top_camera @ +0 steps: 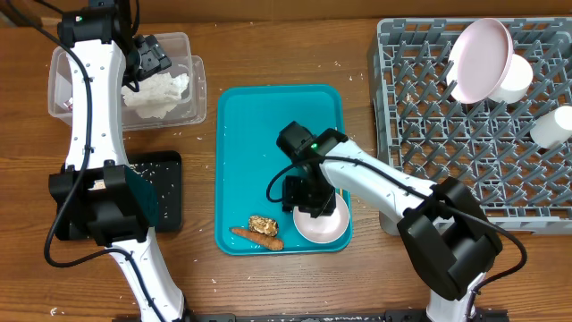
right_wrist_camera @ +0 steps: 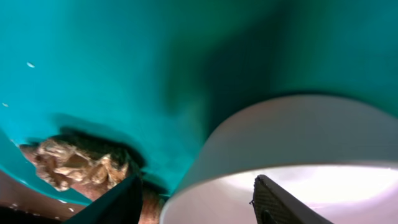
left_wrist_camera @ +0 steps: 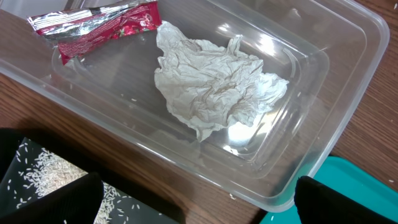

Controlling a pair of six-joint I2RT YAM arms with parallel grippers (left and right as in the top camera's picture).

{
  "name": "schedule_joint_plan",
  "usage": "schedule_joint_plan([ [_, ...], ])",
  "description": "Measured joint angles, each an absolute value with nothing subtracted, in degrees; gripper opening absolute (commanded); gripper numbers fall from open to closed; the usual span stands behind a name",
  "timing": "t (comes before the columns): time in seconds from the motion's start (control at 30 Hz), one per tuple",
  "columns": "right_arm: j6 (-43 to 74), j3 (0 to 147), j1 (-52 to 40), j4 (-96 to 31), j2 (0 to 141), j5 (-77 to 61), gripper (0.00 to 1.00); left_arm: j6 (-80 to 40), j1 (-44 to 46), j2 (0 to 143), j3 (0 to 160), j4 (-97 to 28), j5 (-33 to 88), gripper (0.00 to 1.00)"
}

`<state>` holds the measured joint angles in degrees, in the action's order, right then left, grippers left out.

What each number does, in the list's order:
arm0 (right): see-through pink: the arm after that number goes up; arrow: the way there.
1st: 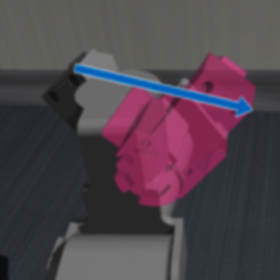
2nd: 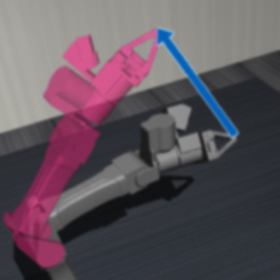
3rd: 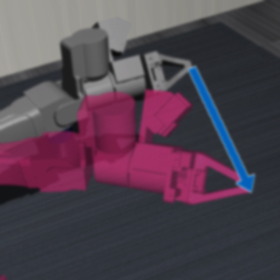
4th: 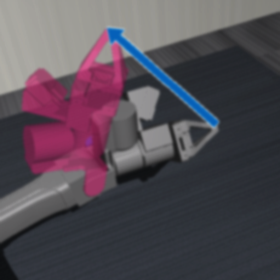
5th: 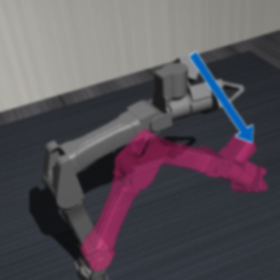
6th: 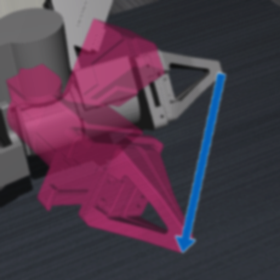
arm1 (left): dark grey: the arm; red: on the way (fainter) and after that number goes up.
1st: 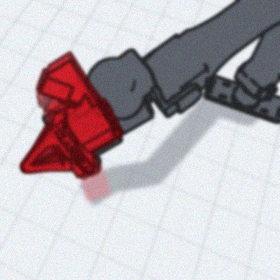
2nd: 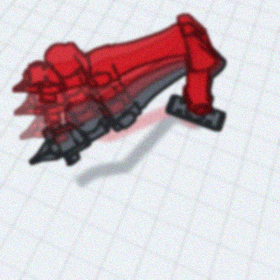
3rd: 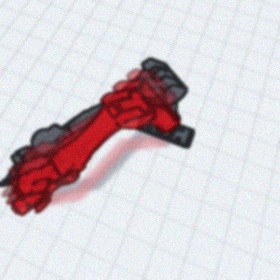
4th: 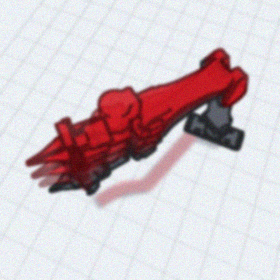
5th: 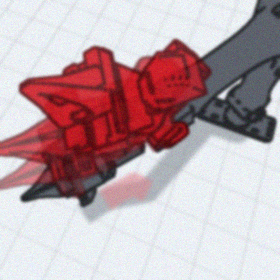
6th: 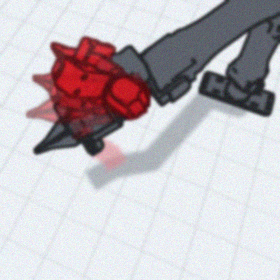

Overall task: Sort waste into correct bins and load items into the dishwasher
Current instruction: 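Return the right gripper to the tray and grasp the small white bowl, then carry the small bowl with the right gripper and place it in the rack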

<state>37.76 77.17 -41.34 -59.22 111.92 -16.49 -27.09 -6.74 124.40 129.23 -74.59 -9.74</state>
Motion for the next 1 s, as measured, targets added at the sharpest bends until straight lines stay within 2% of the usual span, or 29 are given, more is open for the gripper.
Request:
schedule_joint_plan([
  [0.13, 38.39, 77.10, -42.28, -59.13, 111.92, -16.58, 0.43, -27.09, -6.74, 124.40, 129.23, -74.59, -9.74, 1.00],
  [0.27, 38.94, 77.10, -42.41, -59.20, 111.92, -16.56, 0.25, -27.09, -6.74, 124.40, 129.23, -74.59, -9.74, 1.00],
  [0.43, 38.94, 77.08, -42.41, -59.24, 111.92, -17.08, 0.08, -27.09, -6.74, 124.40, 129.23, -74.59, -9.74, 1.00],
  [0.57, 39.22, 77.89, -42.37, -60.47, 111.90, -18.02, 0.04, -27.09, -6.74, 124.40, 129.23, -74.59, -9.72, 1.00],
  [0.73, 38.19, 81.01, -41.71, -62.85, 111.90, -19.51, 0.04, -27.09, -6.74, 124.40, 129.23, -74.59, -9.74, 1.00],
  [1.0, 30.17, 93.91, -37.12, -74.91, 111.83, -21.63, 0.04, -27.09, -6.74, 124.40, 129.23, -74.56, -9.74, 1.00],
])
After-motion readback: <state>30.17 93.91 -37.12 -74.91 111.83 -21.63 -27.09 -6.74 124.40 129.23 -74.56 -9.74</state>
